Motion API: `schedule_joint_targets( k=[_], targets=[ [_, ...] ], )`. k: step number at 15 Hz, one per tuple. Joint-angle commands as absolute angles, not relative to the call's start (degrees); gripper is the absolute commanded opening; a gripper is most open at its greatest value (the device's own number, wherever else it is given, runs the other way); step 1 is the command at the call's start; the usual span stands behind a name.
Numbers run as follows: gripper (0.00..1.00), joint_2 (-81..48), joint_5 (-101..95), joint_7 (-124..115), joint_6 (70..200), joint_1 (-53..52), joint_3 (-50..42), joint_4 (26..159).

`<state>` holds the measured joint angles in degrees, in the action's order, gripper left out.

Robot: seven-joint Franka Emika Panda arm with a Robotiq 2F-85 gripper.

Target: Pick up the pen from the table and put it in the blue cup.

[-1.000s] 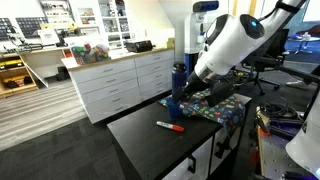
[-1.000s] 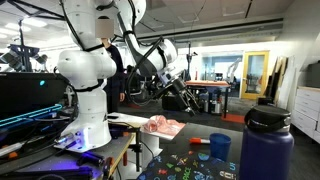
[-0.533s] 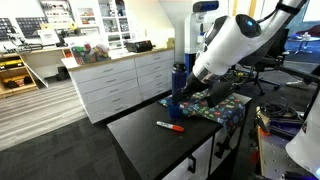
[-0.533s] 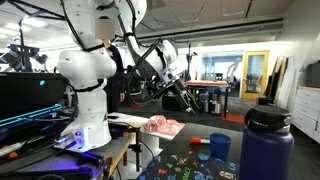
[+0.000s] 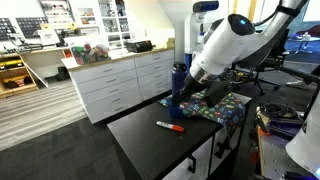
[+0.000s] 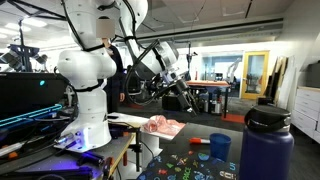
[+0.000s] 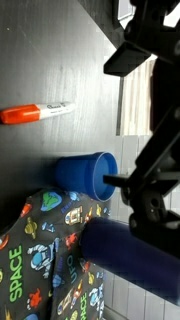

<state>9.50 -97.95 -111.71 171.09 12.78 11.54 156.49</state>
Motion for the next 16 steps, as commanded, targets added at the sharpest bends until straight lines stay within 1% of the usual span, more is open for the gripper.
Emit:
schedule_joint_targets(
  k=[1,16],
  targets=[
    [1.0,10.13,-93.73,-106.21,170.3,12.73,11.87,156.57],
    [1.0,8.92,-75.91,-83.67,168.95,11.3,12.1,156.44]
  ],
)
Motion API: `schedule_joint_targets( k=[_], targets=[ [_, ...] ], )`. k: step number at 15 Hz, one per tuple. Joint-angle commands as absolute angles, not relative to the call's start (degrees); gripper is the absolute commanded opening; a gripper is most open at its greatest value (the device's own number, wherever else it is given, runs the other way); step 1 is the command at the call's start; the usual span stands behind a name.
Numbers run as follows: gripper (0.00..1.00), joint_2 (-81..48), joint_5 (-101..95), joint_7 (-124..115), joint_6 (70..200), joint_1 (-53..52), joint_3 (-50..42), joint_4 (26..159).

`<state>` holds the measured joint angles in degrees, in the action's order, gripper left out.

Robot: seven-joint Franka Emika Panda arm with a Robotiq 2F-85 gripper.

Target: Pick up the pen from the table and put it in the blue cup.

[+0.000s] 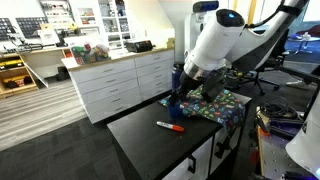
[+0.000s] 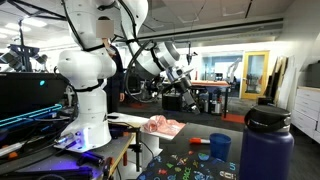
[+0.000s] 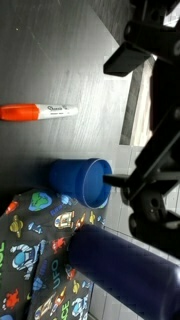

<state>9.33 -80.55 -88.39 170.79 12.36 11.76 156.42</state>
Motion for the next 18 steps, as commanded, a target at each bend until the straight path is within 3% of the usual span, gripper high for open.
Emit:
schedule_joint_targets(
  k=[1,18],
  targets=[
    [1.0,8.7,-74.2,-82.03,168.68,11.0,12.11,156.44],
    [1.0,8.12,-46.31,-57.77,161.51,6.21,11.74,155.76]
  ],
)
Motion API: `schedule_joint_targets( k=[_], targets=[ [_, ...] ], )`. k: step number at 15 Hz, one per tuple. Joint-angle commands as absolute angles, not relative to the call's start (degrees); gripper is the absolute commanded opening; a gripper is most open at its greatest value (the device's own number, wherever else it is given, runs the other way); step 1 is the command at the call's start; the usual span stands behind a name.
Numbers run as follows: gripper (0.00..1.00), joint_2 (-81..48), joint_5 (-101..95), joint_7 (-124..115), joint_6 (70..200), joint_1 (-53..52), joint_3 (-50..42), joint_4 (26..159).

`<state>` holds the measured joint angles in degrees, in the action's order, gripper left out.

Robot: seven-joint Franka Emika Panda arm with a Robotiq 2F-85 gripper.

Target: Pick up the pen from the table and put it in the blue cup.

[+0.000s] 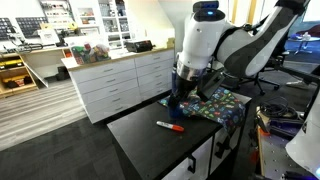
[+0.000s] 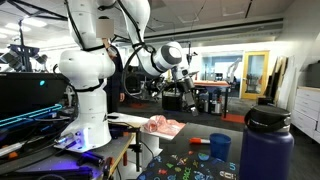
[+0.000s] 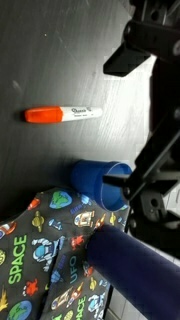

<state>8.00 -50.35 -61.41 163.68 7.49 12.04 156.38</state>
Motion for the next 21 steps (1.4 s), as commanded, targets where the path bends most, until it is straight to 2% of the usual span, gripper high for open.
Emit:
schedule_joint_targets(
  k=[1,21],
  targets=[
    [1.0,8.1,-45.15,-56.81,161.36,6.17,11.73,155.69],
    [1.0,2.3,-26.61,-45.02,155.62,3.8,12.81,151.94]
  ],
)
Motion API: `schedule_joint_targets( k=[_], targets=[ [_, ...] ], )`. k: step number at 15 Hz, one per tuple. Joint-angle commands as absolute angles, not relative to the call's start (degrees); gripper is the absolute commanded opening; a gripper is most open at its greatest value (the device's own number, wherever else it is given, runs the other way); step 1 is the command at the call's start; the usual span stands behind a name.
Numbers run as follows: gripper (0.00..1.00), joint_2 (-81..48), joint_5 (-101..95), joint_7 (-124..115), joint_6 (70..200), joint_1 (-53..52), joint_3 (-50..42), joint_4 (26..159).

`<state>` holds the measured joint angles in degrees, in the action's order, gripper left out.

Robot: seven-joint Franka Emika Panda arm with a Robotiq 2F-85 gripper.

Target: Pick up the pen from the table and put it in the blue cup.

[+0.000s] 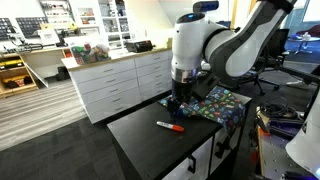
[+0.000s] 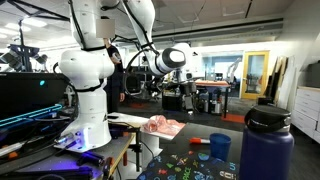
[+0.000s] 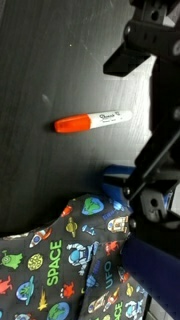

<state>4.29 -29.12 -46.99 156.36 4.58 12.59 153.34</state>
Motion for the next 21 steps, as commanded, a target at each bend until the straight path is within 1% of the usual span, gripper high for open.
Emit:
schedule_joint_targets(
  k=[1,7,13,21],
  targets=[
    [1.0,1.82,-26.77,-45.35,155.63,3.87,13.0,151.8],
    [1.0,-1.52,-27.5,-43.26,160.01,4.65,13.01,151.78],
    [1.0,-6.82,-27.55,-38.59,167.23,5.77,12.54,151.99],
    [1.0,-13.51,-25.93,-31.17,170.42,8.94,13.5,151.1]
  ],
)
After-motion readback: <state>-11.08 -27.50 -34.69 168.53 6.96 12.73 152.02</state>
